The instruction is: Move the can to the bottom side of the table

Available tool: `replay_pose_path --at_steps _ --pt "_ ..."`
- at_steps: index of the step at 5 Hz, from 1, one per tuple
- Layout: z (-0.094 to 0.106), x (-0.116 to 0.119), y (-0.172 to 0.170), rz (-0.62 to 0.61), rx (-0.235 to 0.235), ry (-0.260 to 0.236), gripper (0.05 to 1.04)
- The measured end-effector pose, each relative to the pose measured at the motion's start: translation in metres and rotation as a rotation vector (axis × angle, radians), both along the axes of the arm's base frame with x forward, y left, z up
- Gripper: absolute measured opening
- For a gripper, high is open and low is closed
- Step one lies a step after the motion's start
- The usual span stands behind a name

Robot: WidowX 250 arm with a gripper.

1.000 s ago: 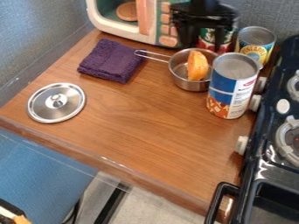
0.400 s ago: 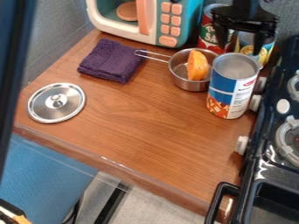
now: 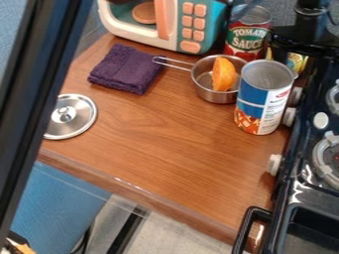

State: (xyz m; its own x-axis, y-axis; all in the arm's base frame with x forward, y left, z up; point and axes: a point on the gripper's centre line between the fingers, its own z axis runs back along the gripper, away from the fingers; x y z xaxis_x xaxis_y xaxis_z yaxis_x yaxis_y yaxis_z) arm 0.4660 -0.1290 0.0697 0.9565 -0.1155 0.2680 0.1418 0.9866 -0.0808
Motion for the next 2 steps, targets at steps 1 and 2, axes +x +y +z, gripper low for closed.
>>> replay_pose_path --at_steps 1,2 --pt "-0.006 -0.008 -0.002 -0.015 0.002 0.016 1.001" --pt "-0.007 -0.025 0.008 -0.045 0.014 0.045 1.001"
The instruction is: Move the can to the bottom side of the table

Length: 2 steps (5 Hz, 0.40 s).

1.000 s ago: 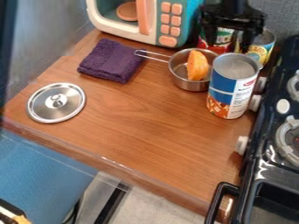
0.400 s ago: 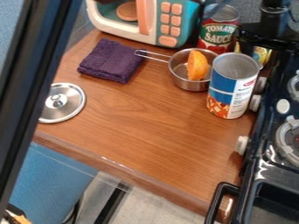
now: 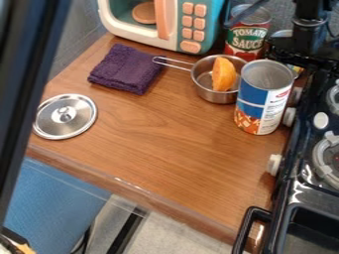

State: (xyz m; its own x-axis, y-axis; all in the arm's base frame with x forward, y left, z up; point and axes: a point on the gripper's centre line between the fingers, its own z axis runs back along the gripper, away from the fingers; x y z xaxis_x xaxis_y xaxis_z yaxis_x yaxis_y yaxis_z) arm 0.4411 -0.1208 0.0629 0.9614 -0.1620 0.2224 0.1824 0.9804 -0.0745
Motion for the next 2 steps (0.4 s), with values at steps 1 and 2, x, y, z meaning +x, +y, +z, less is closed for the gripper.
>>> replay_pose_path --at_steps 1,2 --pt "-0.002 -0.018 0.016 -0.015 0.015 0.027 1.000" --pt "0.002 -0.038 0.028 -0.035 0.026 0.038 1.000"
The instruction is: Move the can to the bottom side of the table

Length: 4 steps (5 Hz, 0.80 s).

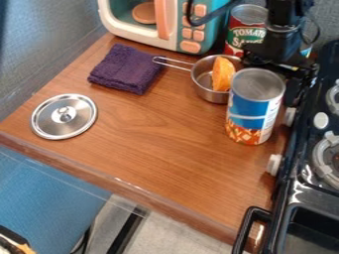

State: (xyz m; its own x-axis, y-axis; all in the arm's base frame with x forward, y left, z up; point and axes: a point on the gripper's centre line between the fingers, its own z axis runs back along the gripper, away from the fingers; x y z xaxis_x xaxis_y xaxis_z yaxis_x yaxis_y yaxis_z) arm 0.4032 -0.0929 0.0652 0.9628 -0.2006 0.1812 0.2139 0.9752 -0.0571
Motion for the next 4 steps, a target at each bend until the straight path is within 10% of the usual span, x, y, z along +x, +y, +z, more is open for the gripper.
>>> replay_pose_path --at_steps 4 --pt "0.007 -0.063 0.026 -0.125 0.040 0.024 1.000"
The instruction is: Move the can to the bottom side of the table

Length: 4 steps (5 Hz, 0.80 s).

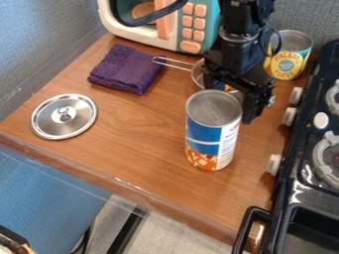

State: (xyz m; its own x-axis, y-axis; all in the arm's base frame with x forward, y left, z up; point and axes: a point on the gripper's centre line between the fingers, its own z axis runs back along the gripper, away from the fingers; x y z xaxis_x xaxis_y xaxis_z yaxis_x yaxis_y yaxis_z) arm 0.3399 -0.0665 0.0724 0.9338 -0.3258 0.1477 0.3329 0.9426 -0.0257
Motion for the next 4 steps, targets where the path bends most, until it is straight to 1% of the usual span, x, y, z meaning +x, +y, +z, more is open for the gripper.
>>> replay_pose_path --at_steps 2,3,4 --pt "-0.003 -0.028 0.012 -0.040 0.057 0.015 1.000" --pt "-0.004 -0.041 0.018 -0.053 0.075 0.021 1.000" --pt "0.000 -0.047 0.027 -0.032 0.060 0.018 1.000"
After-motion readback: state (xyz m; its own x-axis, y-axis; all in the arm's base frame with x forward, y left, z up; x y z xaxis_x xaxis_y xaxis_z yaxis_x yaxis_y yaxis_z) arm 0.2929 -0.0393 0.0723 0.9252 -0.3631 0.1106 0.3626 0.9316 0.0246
